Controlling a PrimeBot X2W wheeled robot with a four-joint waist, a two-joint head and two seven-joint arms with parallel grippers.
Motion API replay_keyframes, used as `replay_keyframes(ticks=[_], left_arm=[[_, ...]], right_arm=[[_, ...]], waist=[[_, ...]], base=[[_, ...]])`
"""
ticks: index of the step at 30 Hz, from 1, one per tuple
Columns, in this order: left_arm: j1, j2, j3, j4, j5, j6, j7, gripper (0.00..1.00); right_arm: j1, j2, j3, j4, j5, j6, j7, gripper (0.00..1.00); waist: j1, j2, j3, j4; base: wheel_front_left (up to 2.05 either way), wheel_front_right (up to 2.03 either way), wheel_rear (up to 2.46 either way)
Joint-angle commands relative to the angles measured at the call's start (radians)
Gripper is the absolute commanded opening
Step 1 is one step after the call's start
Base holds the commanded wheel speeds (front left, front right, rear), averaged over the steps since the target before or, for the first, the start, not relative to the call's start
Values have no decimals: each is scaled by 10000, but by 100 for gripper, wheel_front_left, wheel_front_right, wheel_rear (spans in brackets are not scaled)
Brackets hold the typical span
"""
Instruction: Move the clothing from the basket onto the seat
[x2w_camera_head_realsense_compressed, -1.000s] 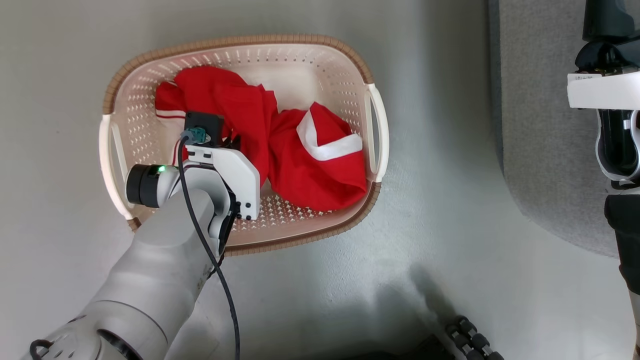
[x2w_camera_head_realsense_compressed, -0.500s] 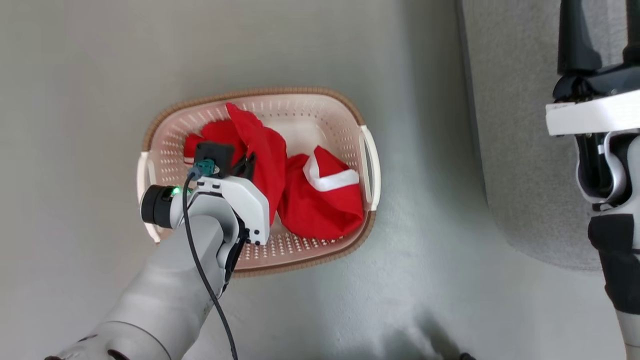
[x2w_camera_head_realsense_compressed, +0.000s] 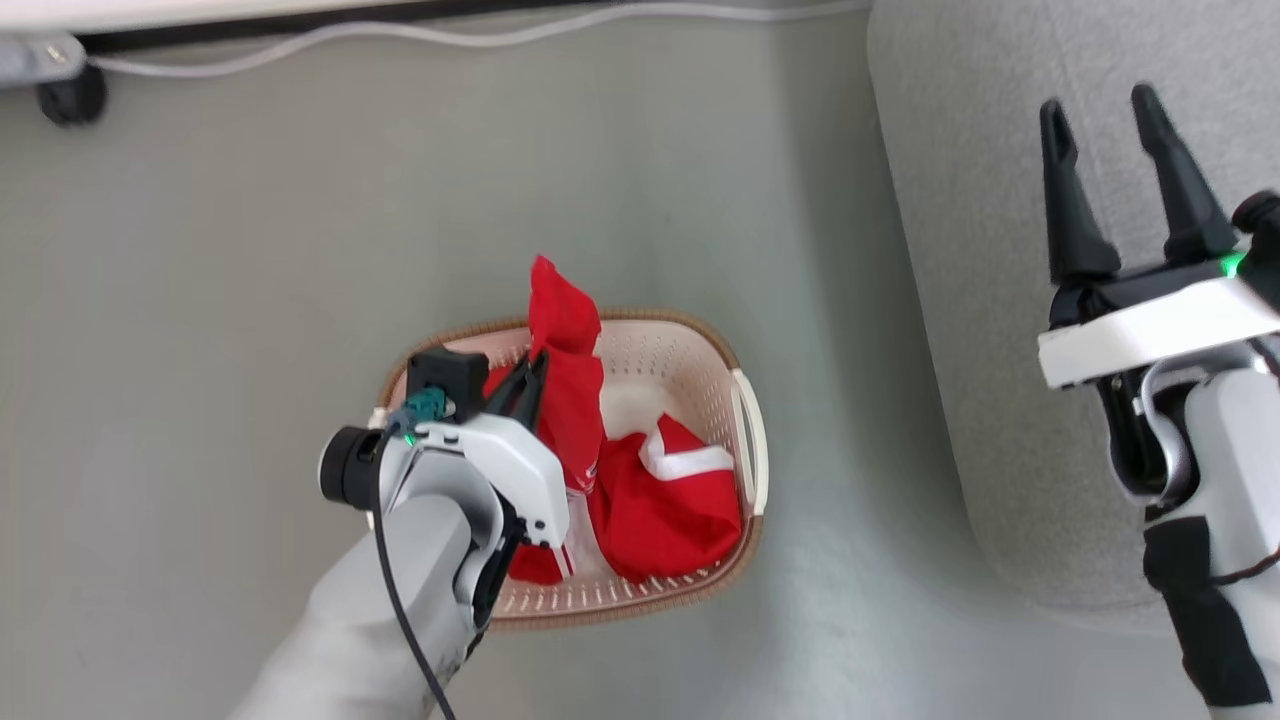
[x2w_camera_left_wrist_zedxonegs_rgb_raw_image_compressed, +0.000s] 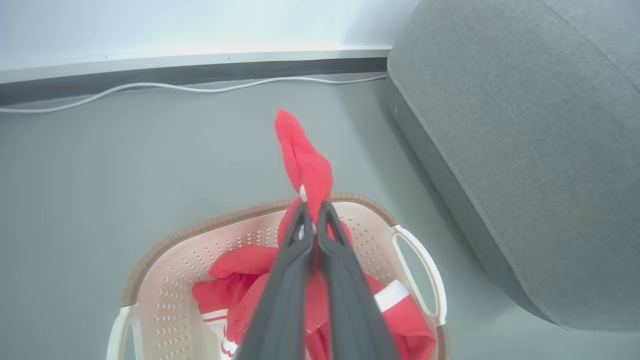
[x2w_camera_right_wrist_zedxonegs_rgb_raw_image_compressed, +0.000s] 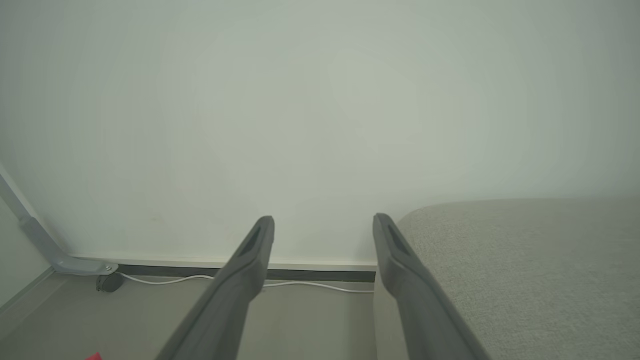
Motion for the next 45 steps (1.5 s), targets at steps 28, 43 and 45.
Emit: replay_keyframes(ticks=[28, 43, 45], left_arm=[[2113, 507, 4452, -6154, 4618, -1048, -104, 0], [705, 575, 4369, -8031, 5031, -1156, 156, 0], [606, 569, 4351, -8132, 5013, -1154, 226, 0]], right_arm=[[2304, 378, 501, 1078, -415, 42, -59, 100], [2589, 414, 622, 1200, -367, 42, -59, 100], [2608, 430, 646, 1221, -357, 42, -59, 100]], waist=[[0, 0, -3784, 768], [0, 0, -3976, 795], [0, 0, -4005, 785]], base=[[0, 0, 0], [0, 0, 0], [0, 0, 0]])
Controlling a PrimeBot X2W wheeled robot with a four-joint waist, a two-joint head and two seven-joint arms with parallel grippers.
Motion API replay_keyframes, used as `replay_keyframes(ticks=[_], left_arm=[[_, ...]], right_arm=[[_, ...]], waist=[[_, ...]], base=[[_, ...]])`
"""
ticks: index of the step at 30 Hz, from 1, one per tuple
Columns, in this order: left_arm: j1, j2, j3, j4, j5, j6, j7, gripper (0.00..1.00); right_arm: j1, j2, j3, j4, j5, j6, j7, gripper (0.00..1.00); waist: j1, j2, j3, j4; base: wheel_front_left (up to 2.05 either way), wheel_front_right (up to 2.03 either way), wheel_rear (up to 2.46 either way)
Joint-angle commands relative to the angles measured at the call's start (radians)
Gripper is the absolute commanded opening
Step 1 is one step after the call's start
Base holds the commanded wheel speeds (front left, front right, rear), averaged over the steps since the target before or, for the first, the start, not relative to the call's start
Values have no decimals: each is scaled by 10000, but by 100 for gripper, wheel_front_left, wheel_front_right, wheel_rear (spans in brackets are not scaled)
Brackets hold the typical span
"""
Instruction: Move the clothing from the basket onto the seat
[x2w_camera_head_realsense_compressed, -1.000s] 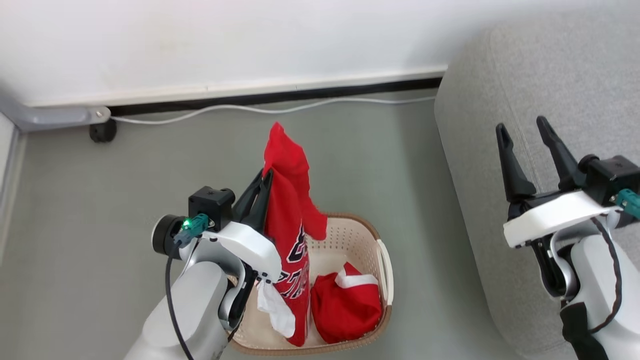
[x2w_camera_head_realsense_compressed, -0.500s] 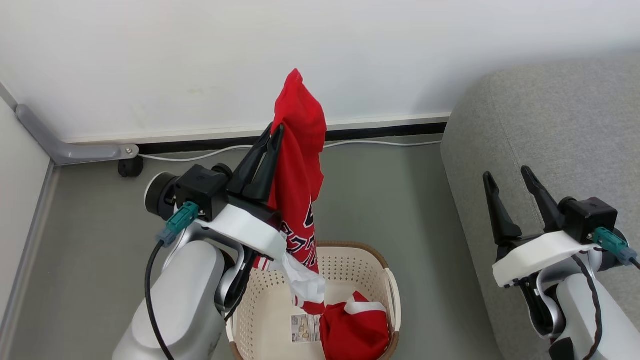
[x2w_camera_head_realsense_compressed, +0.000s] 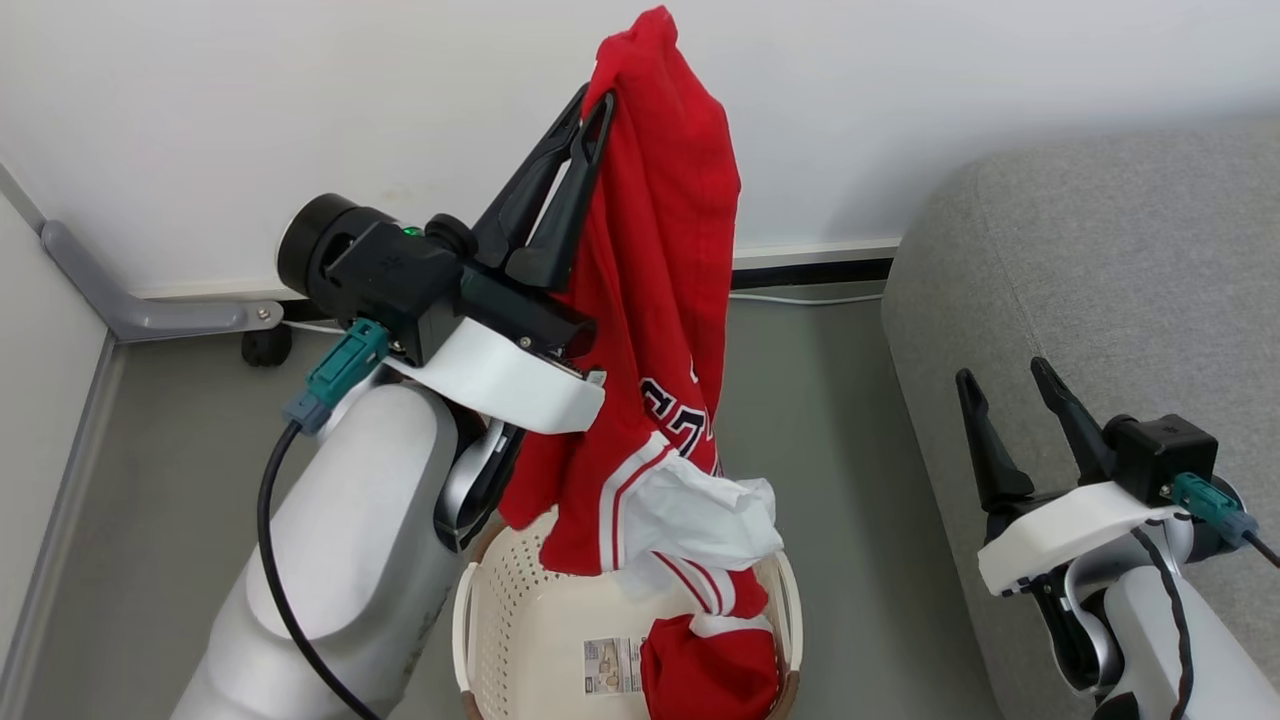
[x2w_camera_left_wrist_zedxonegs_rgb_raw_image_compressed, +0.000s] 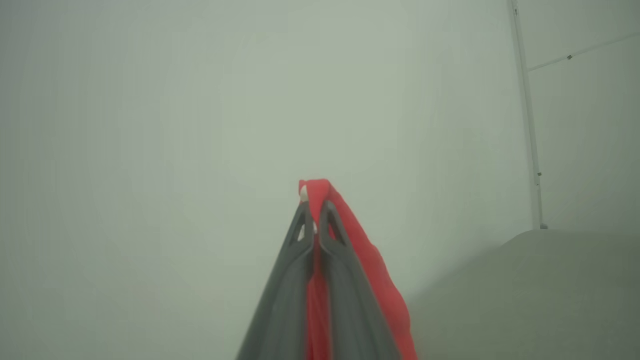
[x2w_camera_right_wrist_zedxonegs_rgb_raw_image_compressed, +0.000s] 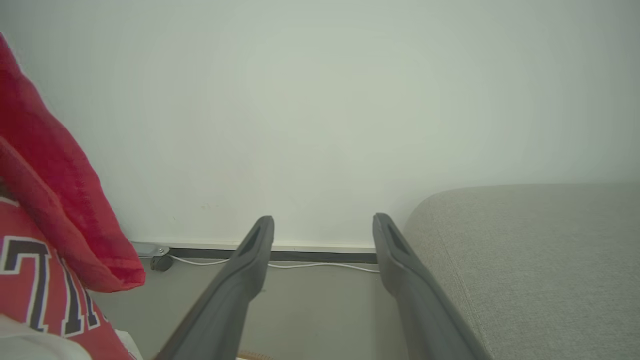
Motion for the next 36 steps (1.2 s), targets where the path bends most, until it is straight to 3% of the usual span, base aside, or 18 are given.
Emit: replay_keyframes(ticks=[1, 9, 18, 23, 36], left_arm=[[-503, 217, 298, -329, 40, -43, 105, 0], [-479, 146, 71, -441, -21, -39, 156, 0], [-577, 28, -226, -428, -32, 0, 168, 0], [-692, -42, -401, -452, -55, -15, 138, 0], [-896, -253, -1100, -375, -202, -36, 59, 0]], right_arm=[[1, -22, 223, -212, -47, 42, -61, 100], [-132, 115, 1242, -1294, 532, 42, -61, 100], [-631, -433, 3947, -2834, 1469, 42, -61, 100], [-1254, -536, 4822, -2287, 1544, 42, -61, 100], [-2512, 94, 6053, -257, 2033, 42, -61, 100]], waist=[[0, 0, -28, -14], [0, 0, -51, -66], [0, 0, 65, -12], [0, 0, 126, 68], [0, 0, 175, 603]], base=[[0, 0, 0], [0, 0, 0], [0, 0, 0], [0, 0, 0], [0, 0, 0]])
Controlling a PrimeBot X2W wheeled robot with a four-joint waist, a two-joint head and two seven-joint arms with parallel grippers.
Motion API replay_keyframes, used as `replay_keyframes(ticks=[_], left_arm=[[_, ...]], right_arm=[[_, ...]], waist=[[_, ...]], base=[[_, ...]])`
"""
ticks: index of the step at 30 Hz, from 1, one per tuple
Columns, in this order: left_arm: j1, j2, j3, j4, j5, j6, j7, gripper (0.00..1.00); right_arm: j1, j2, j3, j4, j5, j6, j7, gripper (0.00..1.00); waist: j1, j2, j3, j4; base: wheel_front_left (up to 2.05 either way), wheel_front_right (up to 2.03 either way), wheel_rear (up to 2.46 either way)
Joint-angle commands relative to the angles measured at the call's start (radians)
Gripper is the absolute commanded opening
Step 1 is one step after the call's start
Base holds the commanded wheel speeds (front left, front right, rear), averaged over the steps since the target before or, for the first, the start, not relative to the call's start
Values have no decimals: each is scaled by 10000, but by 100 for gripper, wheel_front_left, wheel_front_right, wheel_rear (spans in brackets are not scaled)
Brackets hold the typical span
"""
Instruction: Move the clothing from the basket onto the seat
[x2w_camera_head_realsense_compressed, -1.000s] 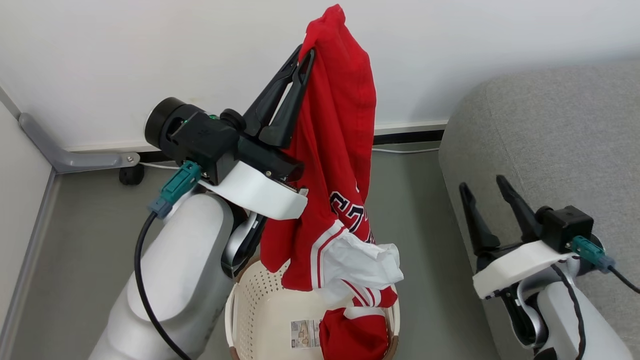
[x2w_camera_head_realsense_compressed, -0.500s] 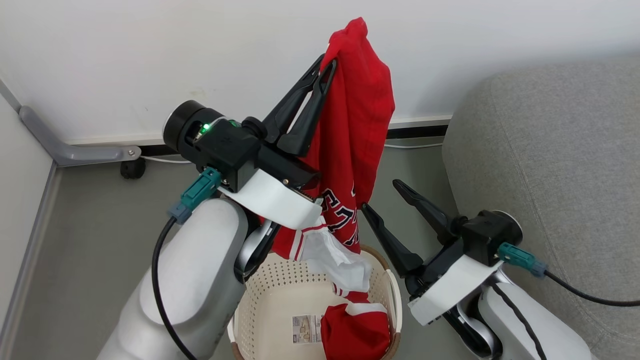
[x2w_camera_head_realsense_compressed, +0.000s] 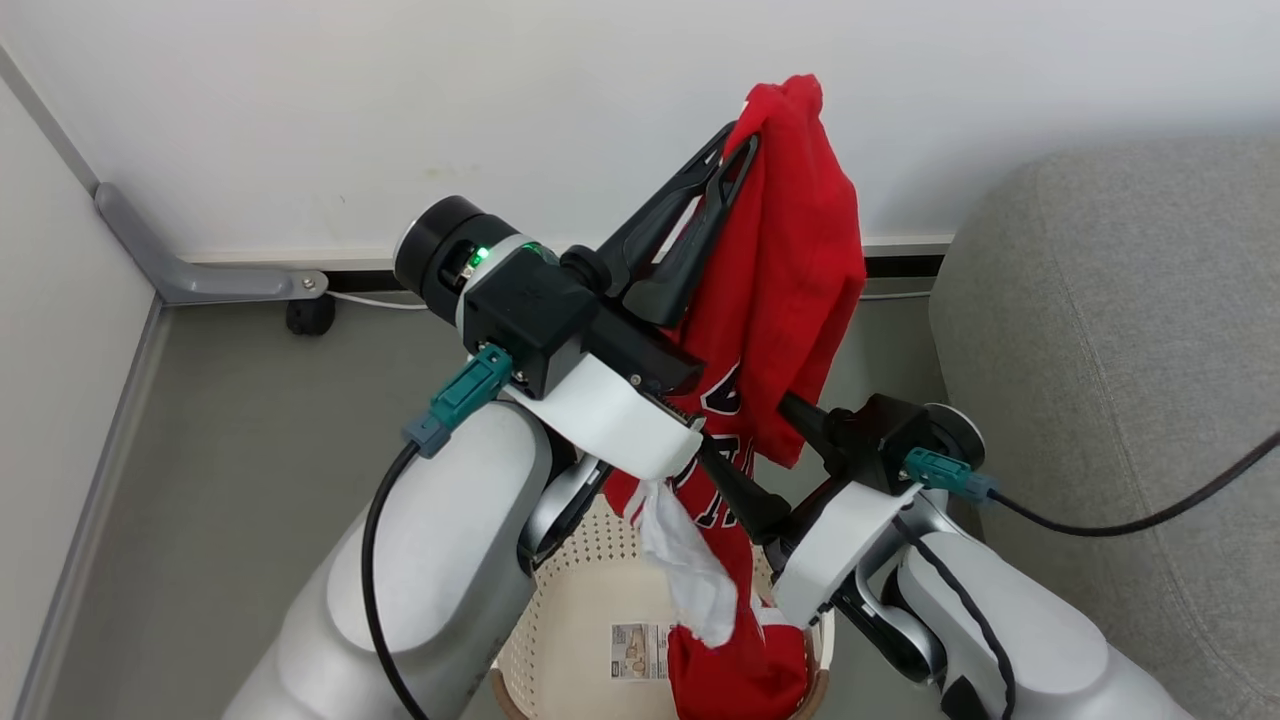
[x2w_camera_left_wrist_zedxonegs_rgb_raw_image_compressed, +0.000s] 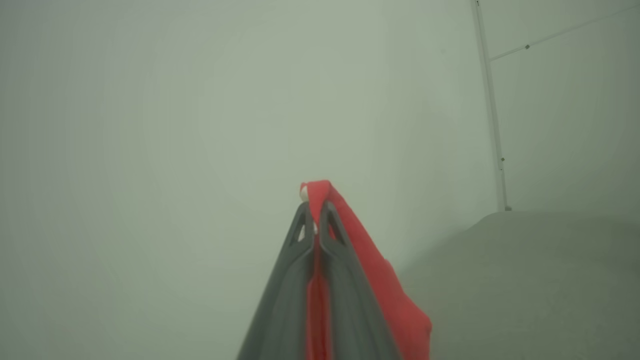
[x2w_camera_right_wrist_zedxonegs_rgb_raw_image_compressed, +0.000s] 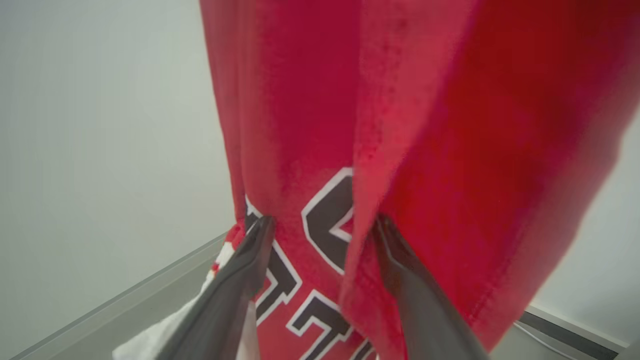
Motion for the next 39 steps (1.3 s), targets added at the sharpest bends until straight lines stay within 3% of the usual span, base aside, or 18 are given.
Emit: replay_keyframes(ticks=[1, 10, 11, 12, 13, 20, 21, 22, 23, 39], left_arm=[[-544, 117, 266, -212, -127, -39, -87, 0], [-619, 56, -136, -150, -287, 11, -150, 0], [-625, 52, -172, -126, -309, 18, -156, 0], [-630, 48, -211, -98, -330, 25, -163, 0], [-635, 44, -249, -66, -348, 33, -170, 0], [-592, 60, -282, 309, -496, 101, -204, 0], [-577, 68, -268, 393, -535, 95, -206, 10], [-563, 92, -267, 473, -549, 83, -211, 46], [-547, 106, -261, 545, -574, 69, -218, 100], [-2, 454, -397, 1792, -1037, -416, -325, 100]], right_arm=[[-231, 143, 119, -60, 112, 40, -61, 100], [-597, 364, 492, 581, 513, 40, -61, 100], [-641, 374, 483, 667, 553, 40, -61, 89], [-674, 384, 464, 751, 580, 40, -61, 31], [-697, 397, 455, 799, 598, 40, -61, 0], [-701, 353, 404, 787, 641, 40, -61, 0], [-700, 335, 360, 759, 632, 40, -61, 0], [-696, 321, 312, 720, 609, 40, -61, 0], [-685, 310, 268, 684, 587, 40, -61, 0], [-96, -200, -1349, -463, 39, 40, -61, 0]], waist=[[0, 0, 9, 55], [0, 0, 9, 222], [0, 0, 11, 227], [0, 0, 13, 233], [0, 0, 18, 238], [0, 0, 102, 144], [0, 0, 115, 118], [0, 0, 125, 87], [0, 0, 132, 58], [0, 0, 252, -695]], base=[[0, 0, 0], [0, 0, 0], [0, 0, 0], [0, 0, 0], [0, 0, 0], [0, 0, 0], [0, 0, 0], [0, 0, 0], [0, 0, 0], [0, 0, 0]])
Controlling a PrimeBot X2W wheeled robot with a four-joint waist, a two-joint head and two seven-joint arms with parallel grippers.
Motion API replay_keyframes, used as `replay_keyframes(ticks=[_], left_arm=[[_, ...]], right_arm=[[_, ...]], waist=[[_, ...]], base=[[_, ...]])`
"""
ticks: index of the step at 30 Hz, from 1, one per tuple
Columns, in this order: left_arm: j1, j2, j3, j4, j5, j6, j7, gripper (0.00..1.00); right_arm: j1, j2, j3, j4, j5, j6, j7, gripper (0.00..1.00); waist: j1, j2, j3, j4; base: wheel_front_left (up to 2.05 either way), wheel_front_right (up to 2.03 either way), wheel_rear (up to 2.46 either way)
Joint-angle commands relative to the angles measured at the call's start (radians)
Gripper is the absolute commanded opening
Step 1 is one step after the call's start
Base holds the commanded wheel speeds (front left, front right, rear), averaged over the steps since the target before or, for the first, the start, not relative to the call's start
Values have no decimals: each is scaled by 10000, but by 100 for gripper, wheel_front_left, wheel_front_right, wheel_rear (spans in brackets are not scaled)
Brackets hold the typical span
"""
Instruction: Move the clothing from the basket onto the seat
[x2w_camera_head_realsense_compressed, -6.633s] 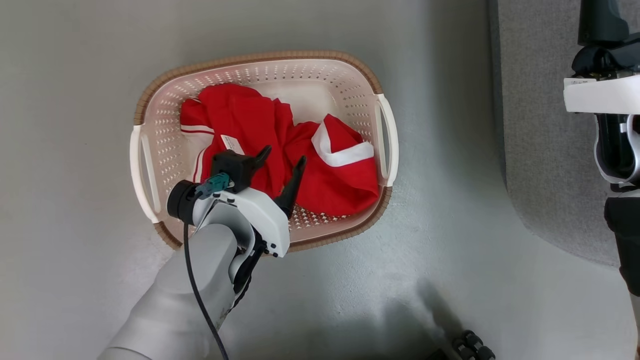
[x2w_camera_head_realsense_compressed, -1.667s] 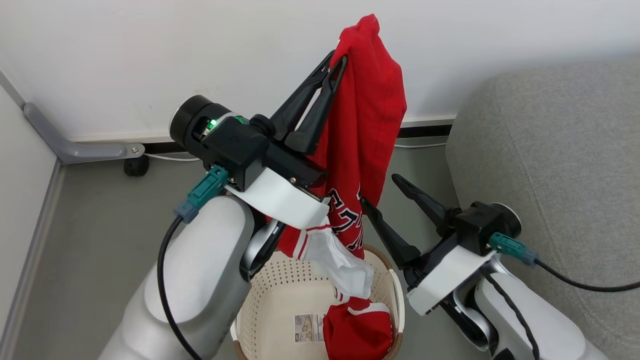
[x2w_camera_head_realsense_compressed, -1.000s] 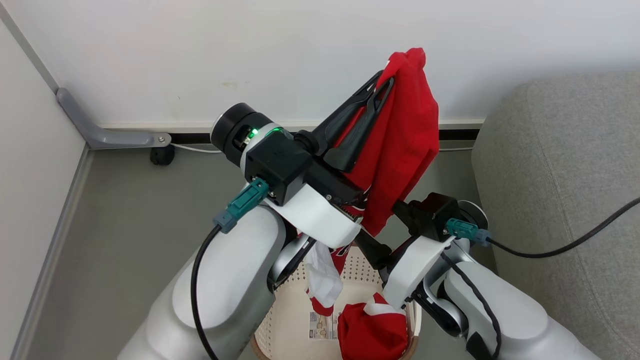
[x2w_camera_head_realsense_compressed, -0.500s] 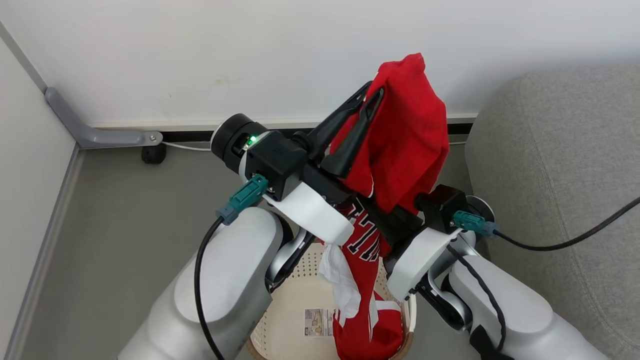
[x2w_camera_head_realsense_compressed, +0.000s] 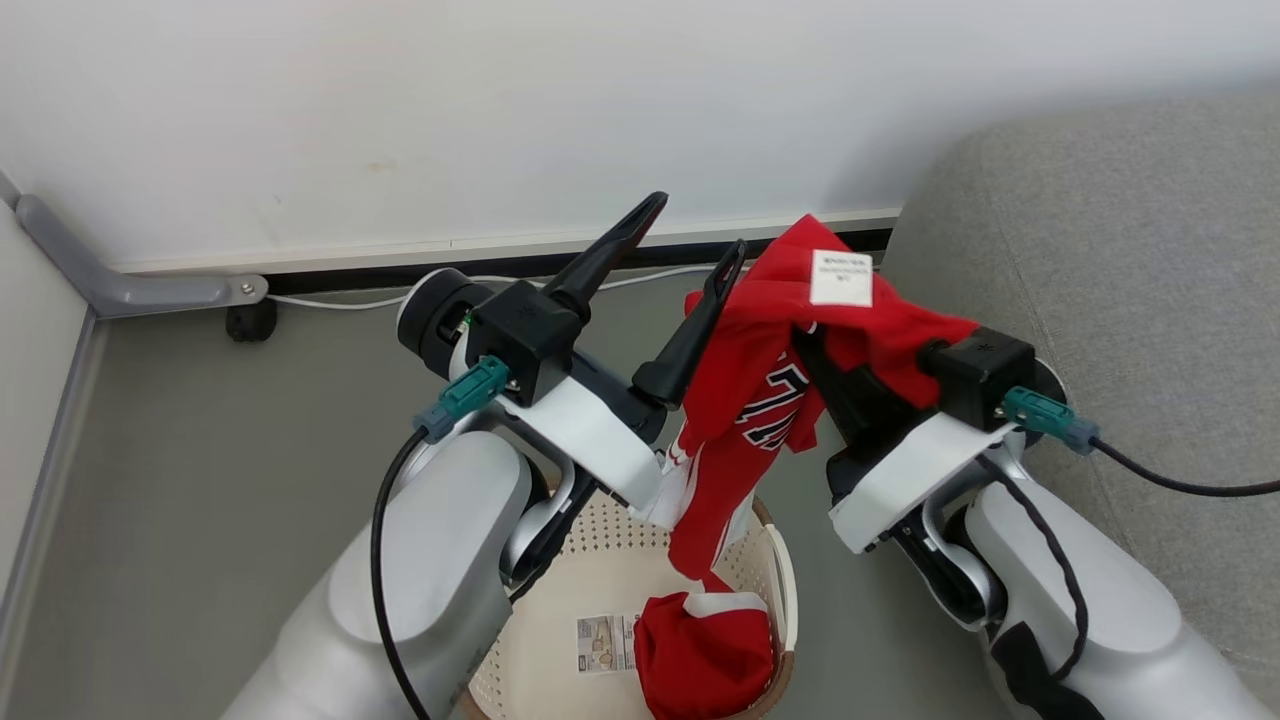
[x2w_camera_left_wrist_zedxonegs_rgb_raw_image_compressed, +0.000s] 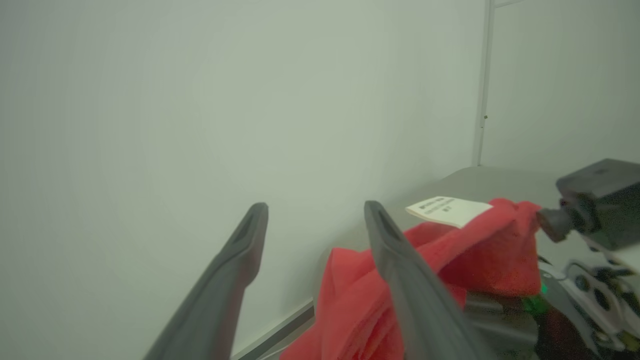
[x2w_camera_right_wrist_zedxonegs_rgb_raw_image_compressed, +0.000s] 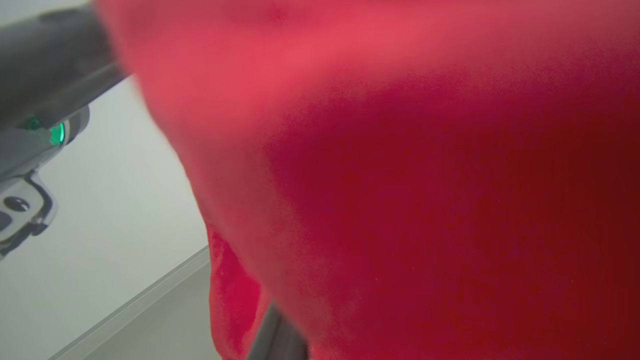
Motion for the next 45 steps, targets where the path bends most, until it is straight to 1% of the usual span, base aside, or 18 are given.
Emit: replay_keyframes(ticks=[1, 8, 14, 20, 28, 36, 45], left_arm=[[-42, 186, 246, -111, -53, -98, -69, 100], [309, 397, 21, 385, -170, -290, -105, 100], [690, 546, -170, 736, -269, -395, -126, 100], [1099, 508, -202, 777, -417, -458, -134, 100], [1405, 422, -209, 456, -408, -498, -136, 100], [1527, 465, -241, 197, -429, -505, -136, 100], [1124, 411, -807, 279, -504, -507, -137, 100]], right_arm=[[125, -4, -197, -360, -135, 40, -61, 0], [403, -253, -1176, -711, -316, 40, -61, 0], [583, -393, -1814, -987, -473, 40, -61, 0], [626, -509, -2144, -1190, -550, 40, -61, 0], [640, -574, -2439, -1326, -627, 40, -61, 0], [790, -602, -2658, -1627, -681, 40, -61, 0], [1360, -885, -3781, -2354, -906, 40, -61, 0]], waist=[[0, 0, 11, -153], [0, 0, -90, -733], [0, 0, -222, -1395], [0, 0, -290, -2246], [0, 0, -376, -3416], [0, 0, -455, -4593], [0, 0, -122, -4895]], base=[[0, 0, 0], [0, 0, 0], [0, 0, 0], [0, 0, 0], [0, 0, 0], [0, 0, 0], [0, 0, 0]])
